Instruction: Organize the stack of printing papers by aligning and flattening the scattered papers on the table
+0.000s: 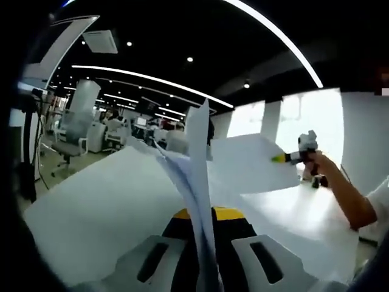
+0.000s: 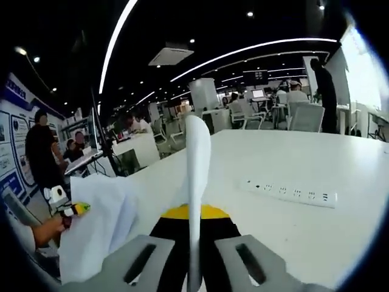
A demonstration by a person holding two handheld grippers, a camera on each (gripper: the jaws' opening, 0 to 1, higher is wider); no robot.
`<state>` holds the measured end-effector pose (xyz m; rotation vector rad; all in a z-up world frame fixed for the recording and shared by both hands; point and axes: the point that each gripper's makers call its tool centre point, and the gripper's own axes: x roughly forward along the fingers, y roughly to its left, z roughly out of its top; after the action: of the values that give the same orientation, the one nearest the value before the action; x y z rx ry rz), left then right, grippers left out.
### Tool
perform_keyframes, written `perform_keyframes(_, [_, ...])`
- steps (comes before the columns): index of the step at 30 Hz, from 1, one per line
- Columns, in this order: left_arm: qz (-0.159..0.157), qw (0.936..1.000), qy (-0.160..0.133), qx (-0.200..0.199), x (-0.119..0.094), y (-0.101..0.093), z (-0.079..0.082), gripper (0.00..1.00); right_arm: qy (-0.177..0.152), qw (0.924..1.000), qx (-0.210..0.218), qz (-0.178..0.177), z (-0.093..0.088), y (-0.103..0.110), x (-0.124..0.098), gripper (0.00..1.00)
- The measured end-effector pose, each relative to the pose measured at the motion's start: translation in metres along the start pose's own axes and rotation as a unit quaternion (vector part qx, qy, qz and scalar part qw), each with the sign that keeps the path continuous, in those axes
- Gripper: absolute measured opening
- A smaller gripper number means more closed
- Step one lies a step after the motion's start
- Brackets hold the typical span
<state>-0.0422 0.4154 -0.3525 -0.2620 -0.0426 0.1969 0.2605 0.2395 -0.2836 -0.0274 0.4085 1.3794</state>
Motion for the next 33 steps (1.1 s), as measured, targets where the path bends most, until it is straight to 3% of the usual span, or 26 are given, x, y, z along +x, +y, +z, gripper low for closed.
perform_keyframes(13, [0.004, 0.9996, -0.021, -0.020, 0.030, -0.004, 0.004, 0.07, -0.032, 0.9991, -0.024, -0.014, 0.025, 0.001, -0.021, 0.00])
perform_keyframes(33, [0.015, 0.9983, -0.045, -0.034, 0.029, 0.000, 0.011, 0.07, -0.037, 0.9979, -0.052, -0.009, 0.033, 0.022, -0.019, 0.00])
